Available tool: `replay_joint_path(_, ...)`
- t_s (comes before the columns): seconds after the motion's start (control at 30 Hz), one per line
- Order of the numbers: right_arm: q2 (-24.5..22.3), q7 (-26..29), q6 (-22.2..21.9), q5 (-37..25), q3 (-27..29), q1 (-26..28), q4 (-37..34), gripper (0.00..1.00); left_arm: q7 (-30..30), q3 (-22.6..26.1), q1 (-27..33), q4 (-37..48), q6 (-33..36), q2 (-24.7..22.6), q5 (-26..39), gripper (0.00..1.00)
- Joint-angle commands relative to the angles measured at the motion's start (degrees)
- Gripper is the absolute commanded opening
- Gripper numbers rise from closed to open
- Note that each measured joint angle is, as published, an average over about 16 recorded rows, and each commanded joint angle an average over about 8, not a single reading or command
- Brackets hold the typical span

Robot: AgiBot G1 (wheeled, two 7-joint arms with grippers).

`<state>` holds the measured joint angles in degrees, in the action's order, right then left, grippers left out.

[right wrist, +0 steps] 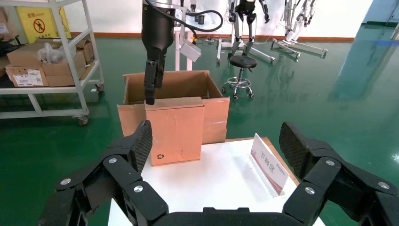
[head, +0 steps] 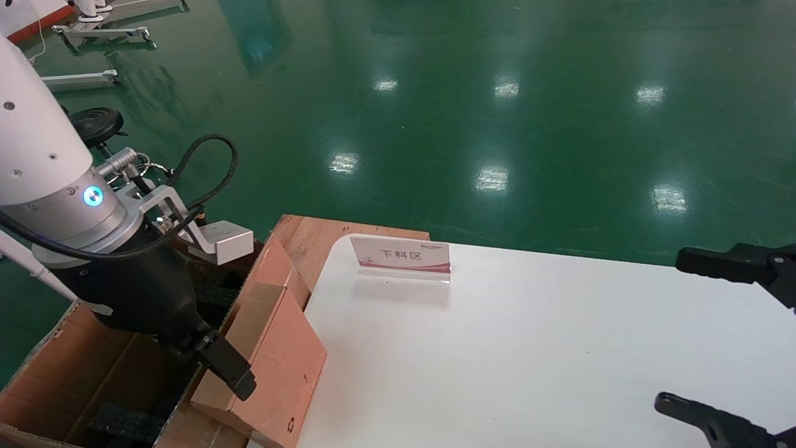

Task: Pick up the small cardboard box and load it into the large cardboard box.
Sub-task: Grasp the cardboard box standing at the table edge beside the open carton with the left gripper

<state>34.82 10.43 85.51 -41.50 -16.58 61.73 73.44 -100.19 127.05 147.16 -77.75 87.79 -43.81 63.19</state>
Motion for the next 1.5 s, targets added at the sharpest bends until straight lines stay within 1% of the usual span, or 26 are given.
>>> replay_joint_path(0.03,0.0,0.0,0.0,0.0,0.0,0.0,0.0,1.0,0.4,0.7,0.1,0.0,-0.1,0.4,-0.2,1.0)
replay_joint_path(0.5,0.0,0.0,0.0,0.0,-0.1,0.0,0.0,1.0,4.2,2.6,-2.2,0.0,-3.9,3.9,1.3,1.0)
replay_joint_path(0.93,0.0,-0.1,0.0,0.1,-0.1,0.0,0.0,1.0,9.9,2.3,-4.4,-0.2,-12.2,6.6,6.1,1.0)
replay_joint_path(1.2,-0.1,-0.1,-0.1,0.1,-0.1,0.0,0.0,1.0,11.9,2.0,-5.9,-0.2,-14.5,7.5,5.8,1.0)
replay_joint_path(1.5,-0.1,-0.1,-0.1,0.1,-0.2,0.0,0.0,1.0,12.2,2.2,-7.2,-0.1,-15.3,7.4,5.5,1.0)
